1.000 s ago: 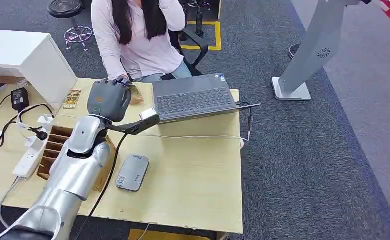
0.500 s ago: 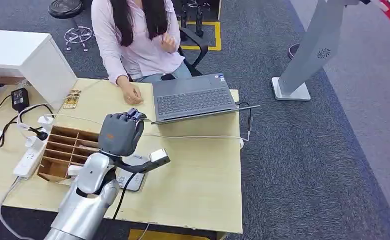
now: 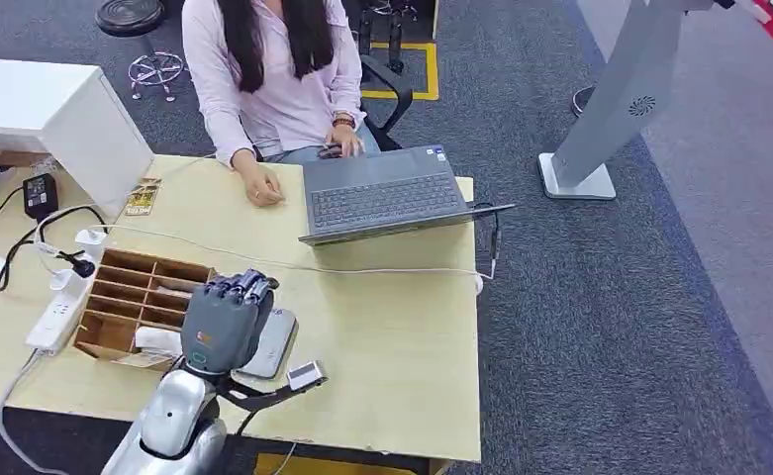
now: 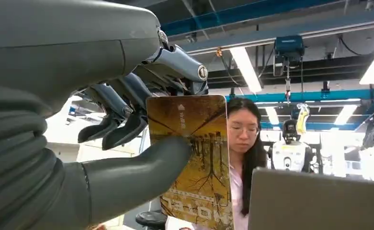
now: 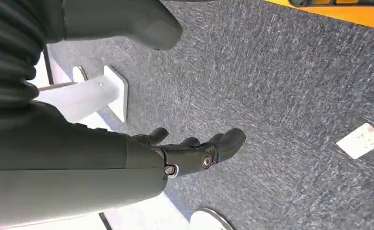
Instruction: Pass the card to the sensor for recognition and then transmit it.
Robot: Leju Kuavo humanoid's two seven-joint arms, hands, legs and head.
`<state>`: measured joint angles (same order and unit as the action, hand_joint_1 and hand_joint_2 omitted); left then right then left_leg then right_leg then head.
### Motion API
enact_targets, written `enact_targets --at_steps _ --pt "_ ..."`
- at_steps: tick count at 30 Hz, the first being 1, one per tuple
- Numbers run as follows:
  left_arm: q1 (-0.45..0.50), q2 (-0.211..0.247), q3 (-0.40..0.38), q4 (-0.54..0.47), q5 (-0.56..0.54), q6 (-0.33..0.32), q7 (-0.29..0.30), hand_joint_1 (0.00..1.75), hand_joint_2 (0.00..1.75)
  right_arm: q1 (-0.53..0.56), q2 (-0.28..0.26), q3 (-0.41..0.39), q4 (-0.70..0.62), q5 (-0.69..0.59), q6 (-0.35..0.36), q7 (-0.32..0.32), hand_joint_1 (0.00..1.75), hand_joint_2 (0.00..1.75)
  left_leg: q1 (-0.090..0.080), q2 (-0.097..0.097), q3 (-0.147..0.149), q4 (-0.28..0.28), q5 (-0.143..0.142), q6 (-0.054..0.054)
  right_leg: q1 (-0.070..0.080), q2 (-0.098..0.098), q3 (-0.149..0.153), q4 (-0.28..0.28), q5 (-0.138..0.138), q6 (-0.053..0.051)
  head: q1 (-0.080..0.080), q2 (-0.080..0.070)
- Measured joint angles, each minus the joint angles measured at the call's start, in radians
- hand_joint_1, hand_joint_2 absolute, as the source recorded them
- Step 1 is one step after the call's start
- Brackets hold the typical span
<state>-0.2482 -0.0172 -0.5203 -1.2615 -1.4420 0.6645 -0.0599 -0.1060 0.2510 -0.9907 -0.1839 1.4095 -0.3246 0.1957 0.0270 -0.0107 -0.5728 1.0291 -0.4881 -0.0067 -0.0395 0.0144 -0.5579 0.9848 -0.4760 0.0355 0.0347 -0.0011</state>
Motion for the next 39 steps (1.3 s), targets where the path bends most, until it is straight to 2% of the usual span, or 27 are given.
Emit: enact_targets --at_steps 10,15,24,39 --pt "0.088 0.028 0.0 -0.052 -0.064 -0.006 0.006 1.75 1.75 0.003 -0.001 -0.021 0.0 -0.026 -0.006 -0.002 0.0 1.75 0.0 0.0 0.0 0.0 0.0 0.0 0.0 0.0 0.0 0.0 0.0 0.0 0.0 0.0" --pt "0.13 0.056 0.0 -0.064 -0.071 -0.083 0.034 1.75 1.75 0.003 -0.001 -0.031 0.0 -0.029 -0.009 -0.002 0.0 1.75 0.0 0.0 0.0 0.0 0.0 0.0 0.0 -0.001 0.0 0.0 0.0 0.0 0.0 0.0" --pt "0.121 0.075 0.003 -0.024 -0.061 -0.238 0.061 1.75 1.75 0.003 -0.001 -0.042 0.0 -0.029 -0.011 -0.002 0.0 1.75 0.0 0.0 0.0 0.0 0.0 0.0 0.0 -0.001 0.0 0.0 0.0 0.0 0.0 0.0" --pt "0.088 0.075 0.01 0.044 -0.057 -0.29 0.083 1.75 1.75 0.003 -0.001 -0.042 0.0 -0.025 -0.004 -0.002 0.0 1.75 0.0 0.0 0.0 0.0 0.0 0.0 0.0 0.0 0.0 0.0 0.0 0.0 0.0 0.0"
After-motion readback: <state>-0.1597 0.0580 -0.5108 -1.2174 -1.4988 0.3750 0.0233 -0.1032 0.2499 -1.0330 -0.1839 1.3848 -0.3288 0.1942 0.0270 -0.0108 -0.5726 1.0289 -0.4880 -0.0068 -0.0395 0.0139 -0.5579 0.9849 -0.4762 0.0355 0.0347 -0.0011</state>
